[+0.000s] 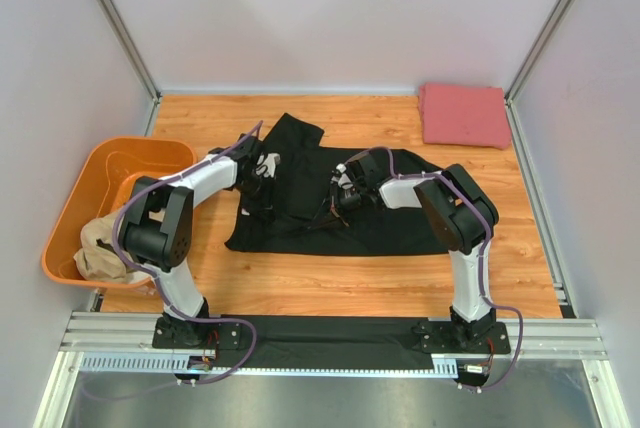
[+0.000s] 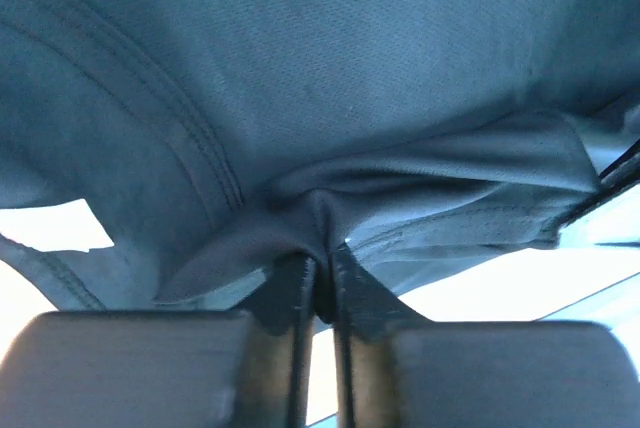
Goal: Fold and stack the t-shirts
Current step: Fold the tshirt
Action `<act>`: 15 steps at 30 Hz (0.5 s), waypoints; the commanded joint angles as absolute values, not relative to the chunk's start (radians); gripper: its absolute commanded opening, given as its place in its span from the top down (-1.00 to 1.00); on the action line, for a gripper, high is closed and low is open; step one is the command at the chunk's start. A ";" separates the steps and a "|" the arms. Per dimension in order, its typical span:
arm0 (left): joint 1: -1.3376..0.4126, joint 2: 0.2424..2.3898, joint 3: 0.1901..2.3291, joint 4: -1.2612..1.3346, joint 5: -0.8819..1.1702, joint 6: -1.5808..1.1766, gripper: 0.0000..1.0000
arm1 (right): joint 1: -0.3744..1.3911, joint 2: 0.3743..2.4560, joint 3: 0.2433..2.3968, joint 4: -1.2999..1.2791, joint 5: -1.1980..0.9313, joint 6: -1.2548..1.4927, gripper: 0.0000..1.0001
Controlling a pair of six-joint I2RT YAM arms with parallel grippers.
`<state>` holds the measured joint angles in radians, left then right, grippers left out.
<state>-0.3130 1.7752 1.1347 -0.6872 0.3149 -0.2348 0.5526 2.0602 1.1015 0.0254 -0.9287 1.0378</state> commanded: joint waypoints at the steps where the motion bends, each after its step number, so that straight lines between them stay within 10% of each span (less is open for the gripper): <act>1: -0.288 1.727 1.163 -0.730 0.348 -0.285 0.82 | 0.549 2.074 1.137 0.040 -0.945 1.017 0.92; 15: -0.242 1.741 1.154 -0.877 0.356 -0.307 0.99 | 0.548 2.085 1.190 -0.206 -0.919 0.822 0.92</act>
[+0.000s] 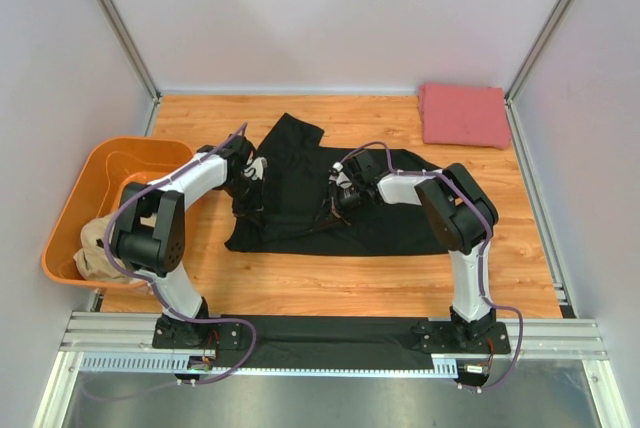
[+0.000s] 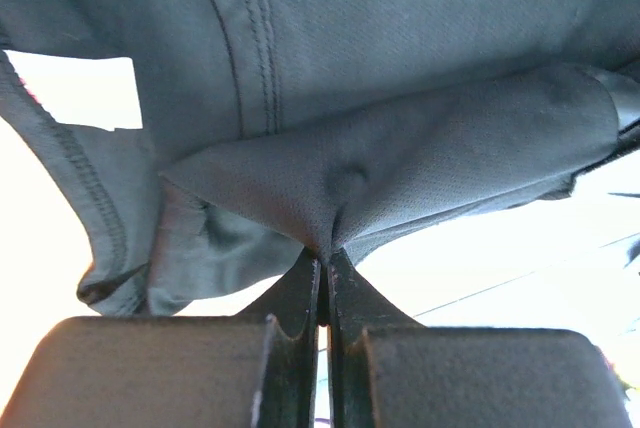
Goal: Fold and stack the t-shirts
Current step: Fold the tshirt
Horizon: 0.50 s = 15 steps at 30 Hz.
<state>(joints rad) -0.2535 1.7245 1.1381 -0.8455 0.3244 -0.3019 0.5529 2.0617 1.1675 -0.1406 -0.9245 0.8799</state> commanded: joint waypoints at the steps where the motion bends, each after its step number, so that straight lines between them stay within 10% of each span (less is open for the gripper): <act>1: -0.242 1.749 1.155 -0.876 0.373 -0.305 0.99 | 0.548 2.088 1.190 -0.207 -0.920 0.821 0.93; 15: -0.235 1.789 1.140 -0.916 0.356 -0.294 1.00 | 0.552 2.123 1.246 -0.334 -0.946 0.736 0.90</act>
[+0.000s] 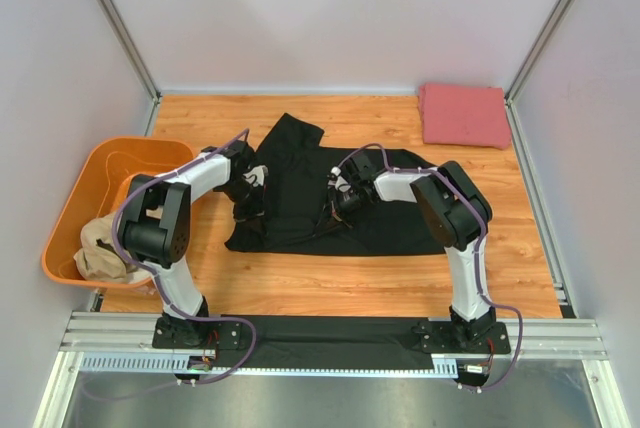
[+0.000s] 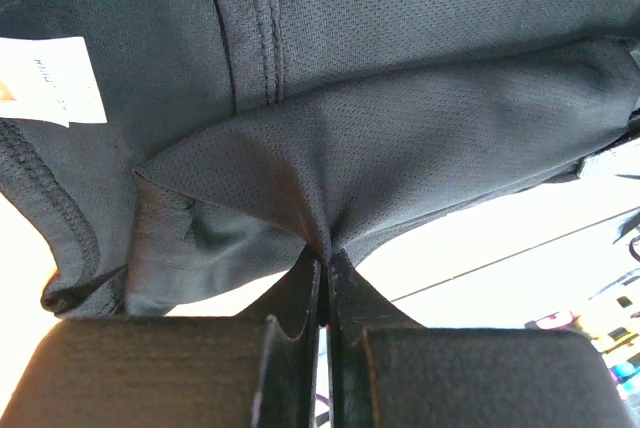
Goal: Fold and stack the t-shirts
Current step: Fold the tshirt
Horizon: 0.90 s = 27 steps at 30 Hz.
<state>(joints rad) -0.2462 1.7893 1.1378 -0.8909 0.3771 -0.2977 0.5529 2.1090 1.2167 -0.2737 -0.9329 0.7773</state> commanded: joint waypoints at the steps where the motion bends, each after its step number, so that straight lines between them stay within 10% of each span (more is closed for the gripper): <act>1: -0.235 1.789 1.144 -0.916 0.350 -0.293 1.00 | 0.554 2.123 1.249 -0.340 -0.946 0.733 0.90; 6: -0.233 1.815 1.164 -0.939 0.305 -0.273 0.82 | 0.572 2.138 1.282 -0.437 -0.925 0.668 0.82; 13: -0.221 1.629 1.138 -0.896 0.276 -0.331 0.07 | 0.555 2.089 1.373 -0.601 -0.785 0.509 0.18; 27: -0.210 1.729 1.138 -0.787 0.328 -0.399 0.39 | 0.551 2.204 1.581 -0.633 -0.721 0.560 0.29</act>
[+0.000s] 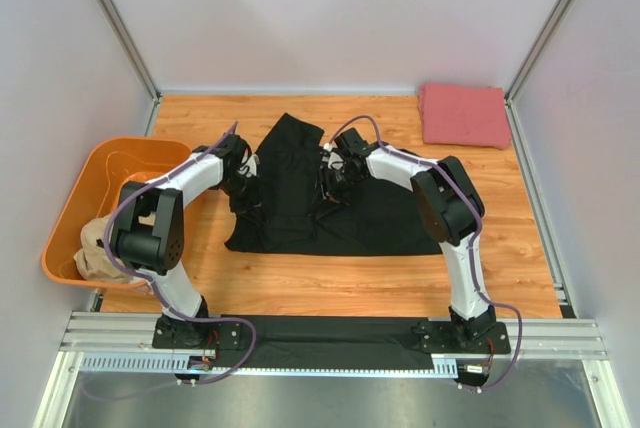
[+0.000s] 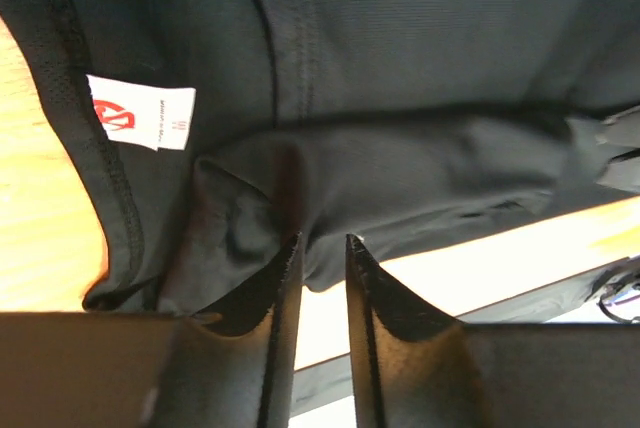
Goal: Fold and stack the t-shirts
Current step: Fold the tshirt
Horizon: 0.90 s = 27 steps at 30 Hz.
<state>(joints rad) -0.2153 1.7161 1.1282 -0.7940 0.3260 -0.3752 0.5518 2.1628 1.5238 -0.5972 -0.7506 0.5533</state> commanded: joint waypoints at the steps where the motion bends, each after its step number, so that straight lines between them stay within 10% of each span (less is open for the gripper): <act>1: -0.210 1.730 1.140 -0.791 0.321 -0.402 0.42 | 0.551 2.212 1.588 -0.641 -0.721 0.561 0.31; 27: -0.167 1.778 1.115 -0.669 0.293 -0.476 0.34 | 0.569 2.267 1.614 -0.643 -0.721 0.565 0.60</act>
